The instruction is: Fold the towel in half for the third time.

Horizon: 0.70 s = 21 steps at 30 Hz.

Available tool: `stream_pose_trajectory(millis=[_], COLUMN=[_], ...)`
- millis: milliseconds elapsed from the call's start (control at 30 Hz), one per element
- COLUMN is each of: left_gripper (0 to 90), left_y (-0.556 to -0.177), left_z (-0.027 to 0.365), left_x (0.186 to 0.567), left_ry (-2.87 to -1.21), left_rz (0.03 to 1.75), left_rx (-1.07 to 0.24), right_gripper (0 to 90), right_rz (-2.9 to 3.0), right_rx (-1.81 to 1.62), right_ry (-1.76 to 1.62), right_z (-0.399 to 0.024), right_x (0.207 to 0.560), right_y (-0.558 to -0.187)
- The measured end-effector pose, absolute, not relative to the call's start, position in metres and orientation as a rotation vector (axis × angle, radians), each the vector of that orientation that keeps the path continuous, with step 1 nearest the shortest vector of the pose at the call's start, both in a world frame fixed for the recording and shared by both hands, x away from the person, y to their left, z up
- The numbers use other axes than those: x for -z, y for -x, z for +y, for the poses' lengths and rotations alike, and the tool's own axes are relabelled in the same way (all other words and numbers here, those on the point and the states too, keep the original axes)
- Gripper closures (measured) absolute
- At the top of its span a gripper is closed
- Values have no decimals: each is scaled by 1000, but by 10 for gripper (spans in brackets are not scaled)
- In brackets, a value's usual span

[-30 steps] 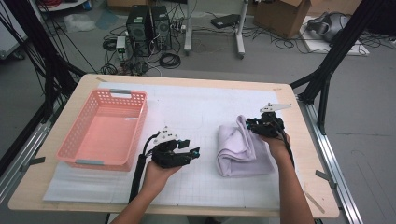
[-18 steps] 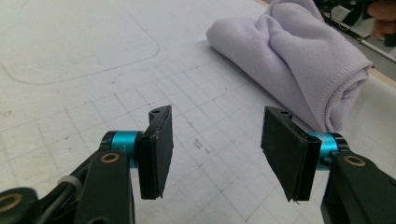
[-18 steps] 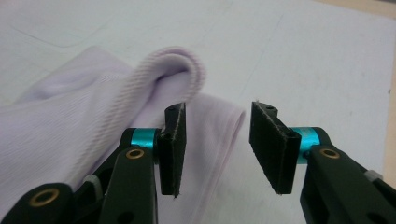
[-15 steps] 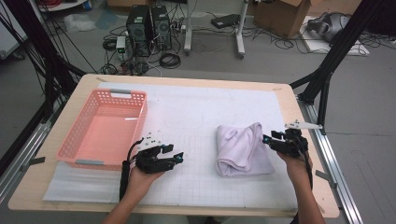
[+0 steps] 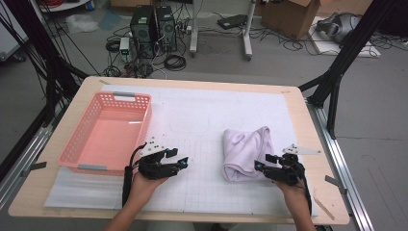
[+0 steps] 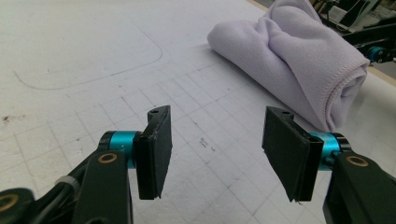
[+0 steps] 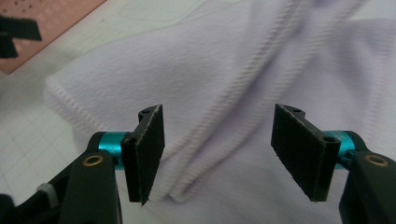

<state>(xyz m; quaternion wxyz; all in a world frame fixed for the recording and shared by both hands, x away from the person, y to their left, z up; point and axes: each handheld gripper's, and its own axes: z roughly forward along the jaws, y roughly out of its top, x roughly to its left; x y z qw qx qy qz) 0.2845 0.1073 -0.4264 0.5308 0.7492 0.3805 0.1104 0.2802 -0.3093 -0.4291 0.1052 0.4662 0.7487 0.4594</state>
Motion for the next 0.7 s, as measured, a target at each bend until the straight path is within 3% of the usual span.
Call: stream_pose_trajectory(millis=[67,133,200,233,533,700], left_gripper=[429,428,428,429,428,429], left_y=[-284,-284,-283,-283,-284,-284], left_z=[107,107,106,107,107,107], left_x=[427,427,427,427,429,429], left_ry=[-1790,-1792,-1790,-1790,-1792,-1791], left_rz=[907,904,904,905,917,918], left_rx=[-266,-266,-265,-263,-263,-266], right_gripper=[421,581,806,820,801,579], right_rz=[2250,2276,2282,2271,2134,2131], right_rx=[-1291,-1269,-1308,-1306,-1082,-898], right_ry=[-1359,-1399,-1392,-1368,-1444,-1509], right_z=[-302,-299,-301,-303,-339,-348], right_x=[433,438,437,434,404,405], right_y=[-282,-284,-283,-282,-269,-268])
